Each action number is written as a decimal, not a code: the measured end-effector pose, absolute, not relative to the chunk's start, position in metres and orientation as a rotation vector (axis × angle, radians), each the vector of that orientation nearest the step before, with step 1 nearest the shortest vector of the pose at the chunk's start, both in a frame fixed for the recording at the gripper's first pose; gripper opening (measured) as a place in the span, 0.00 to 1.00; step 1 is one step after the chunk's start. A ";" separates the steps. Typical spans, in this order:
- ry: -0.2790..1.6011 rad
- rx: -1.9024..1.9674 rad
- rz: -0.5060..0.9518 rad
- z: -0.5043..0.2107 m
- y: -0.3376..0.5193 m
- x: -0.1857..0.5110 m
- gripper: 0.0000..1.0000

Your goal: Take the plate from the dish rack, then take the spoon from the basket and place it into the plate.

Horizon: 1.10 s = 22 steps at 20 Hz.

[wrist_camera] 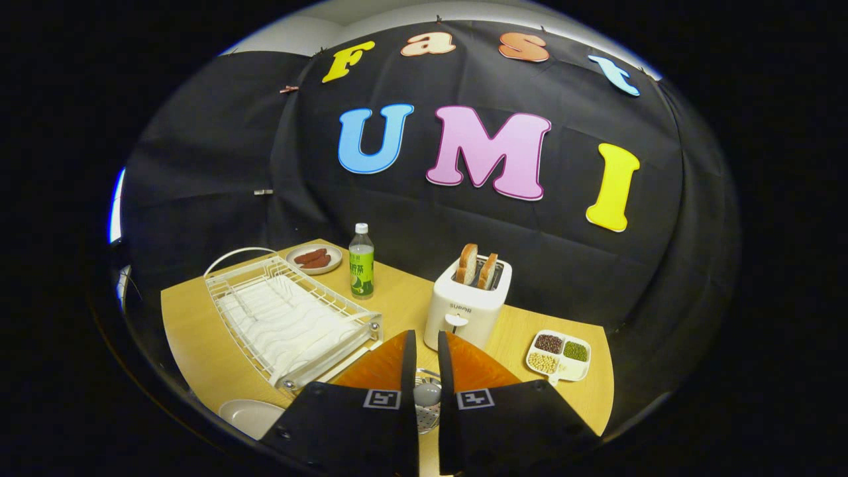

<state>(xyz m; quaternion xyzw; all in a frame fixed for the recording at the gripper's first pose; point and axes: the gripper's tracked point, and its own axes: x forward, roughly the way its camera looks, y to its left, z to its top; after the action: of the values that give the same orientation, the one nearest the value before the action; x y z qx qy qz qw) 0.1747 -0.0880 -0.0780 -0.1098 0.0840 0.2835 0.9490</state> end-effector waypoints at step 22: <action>0.334 -0.282 0.741 -0.185 -0.001 -0.016 0.17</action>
<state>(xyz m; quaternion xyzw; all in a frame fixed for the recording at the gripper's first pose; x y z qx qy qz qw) -0.0156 -0.0012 -0.1850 -0.1368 0.1620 0.3591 0.9089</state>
